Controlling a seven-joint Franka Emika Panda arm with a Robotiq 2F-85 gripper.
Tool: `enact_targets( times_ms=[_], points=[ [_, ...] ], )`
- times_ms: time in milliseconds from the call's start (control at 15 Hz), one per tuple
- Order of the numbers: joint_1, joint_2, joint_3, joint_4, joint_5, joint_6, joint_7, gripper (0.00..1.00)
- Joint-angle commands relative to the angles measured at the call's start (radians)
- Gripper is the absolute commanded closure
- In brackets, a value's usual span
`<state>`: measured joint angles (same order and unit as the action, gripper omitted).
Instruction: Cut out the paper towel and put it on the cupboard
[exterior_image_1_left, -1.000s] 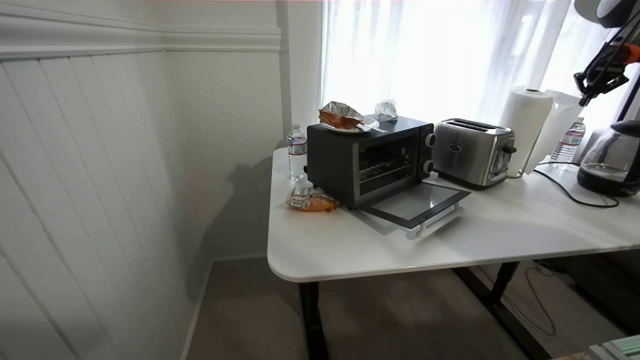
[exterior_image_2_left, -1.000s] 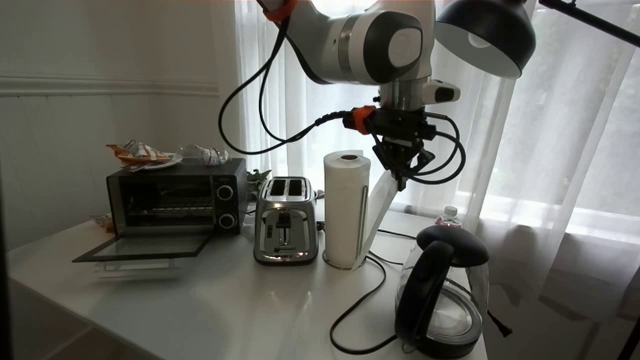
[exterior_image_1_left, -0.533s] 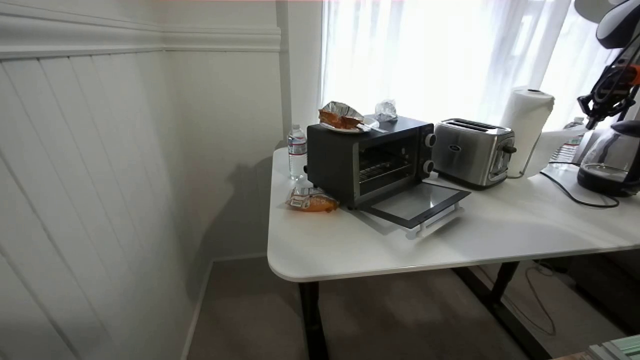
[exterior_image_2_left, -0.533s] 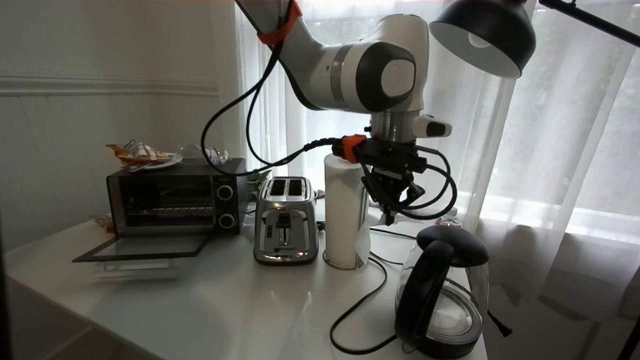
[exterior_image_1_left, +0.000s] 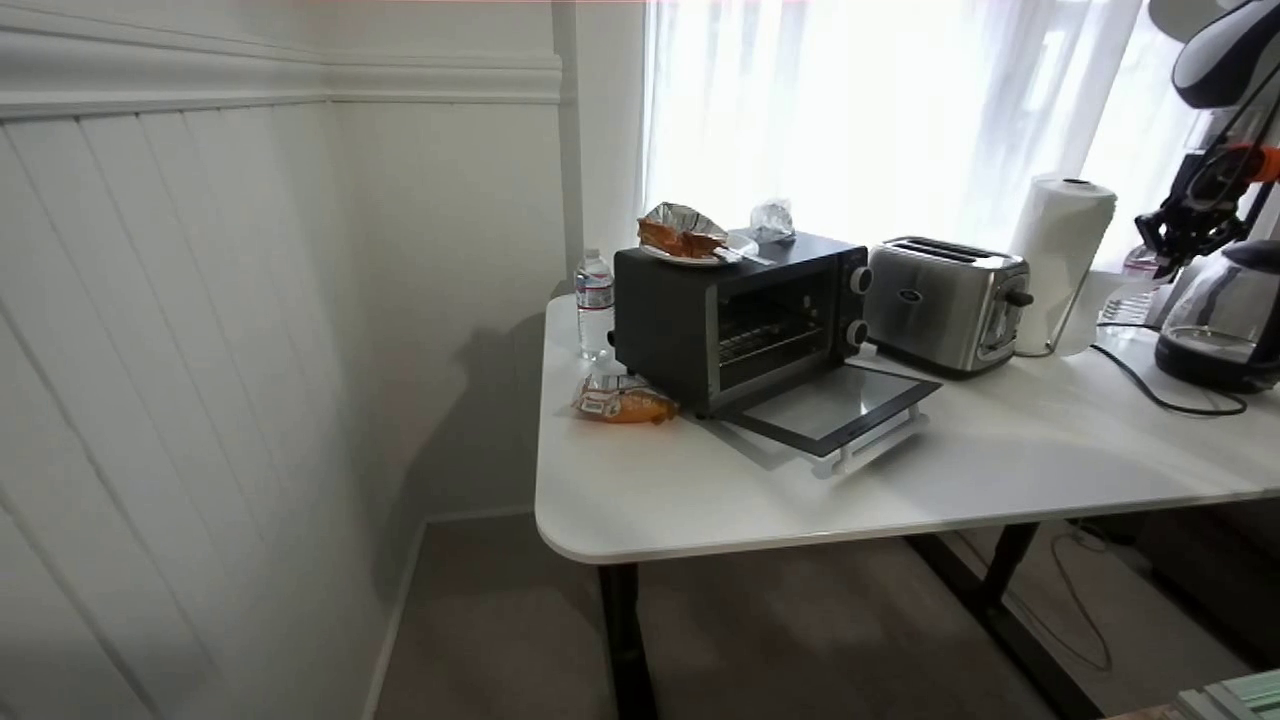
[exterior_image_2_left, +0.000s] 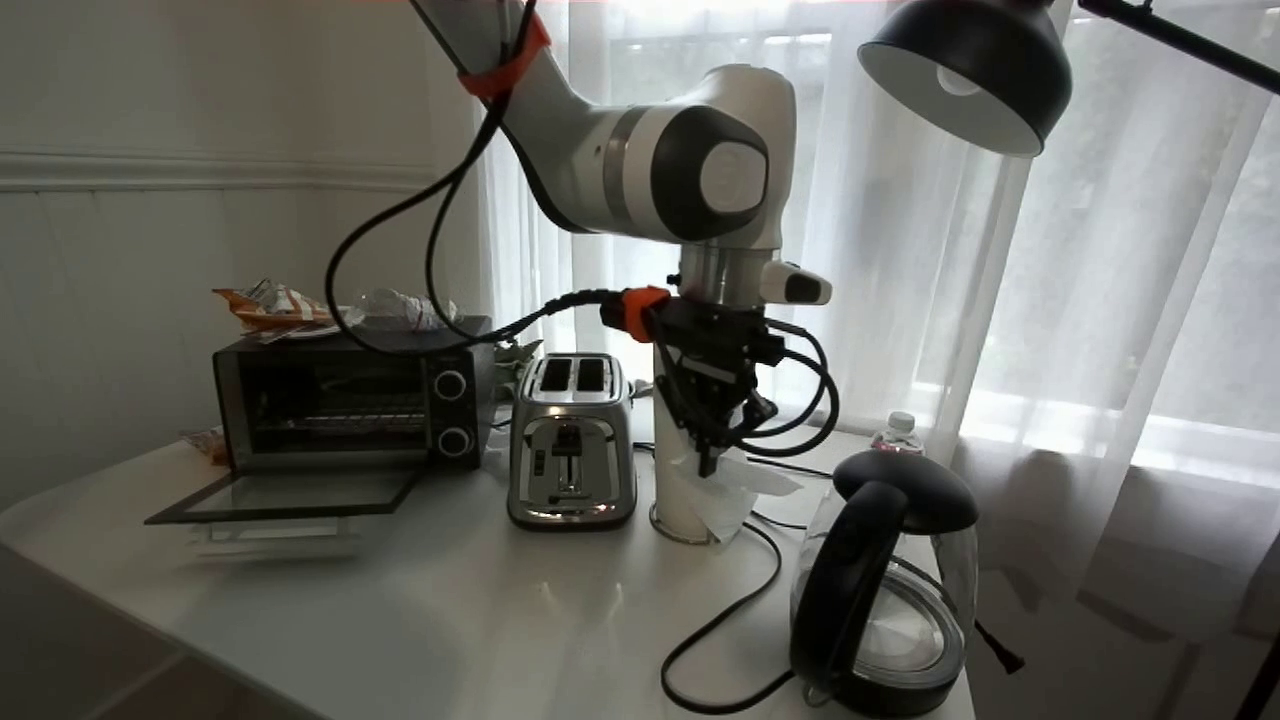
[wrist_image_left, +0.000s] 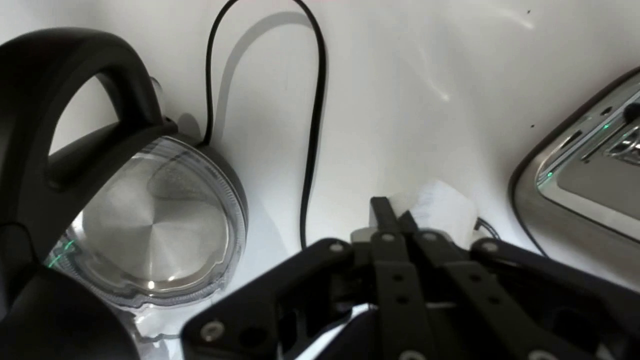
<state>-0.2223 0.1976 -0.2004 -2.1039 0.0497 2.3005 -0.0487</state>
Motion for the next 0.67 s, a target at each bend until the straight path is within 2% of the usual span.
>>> enact_targets(
  times_ms=[0, 600],
  points=[
    [0.012, -0.062, 0.017, -0.062, -0.001, -0.047, -0.028, 1.00],
    [0.056, -0.028, 0.089, -0.094, 0.036, -0.059, -0.077, 1.00]
  ],
)
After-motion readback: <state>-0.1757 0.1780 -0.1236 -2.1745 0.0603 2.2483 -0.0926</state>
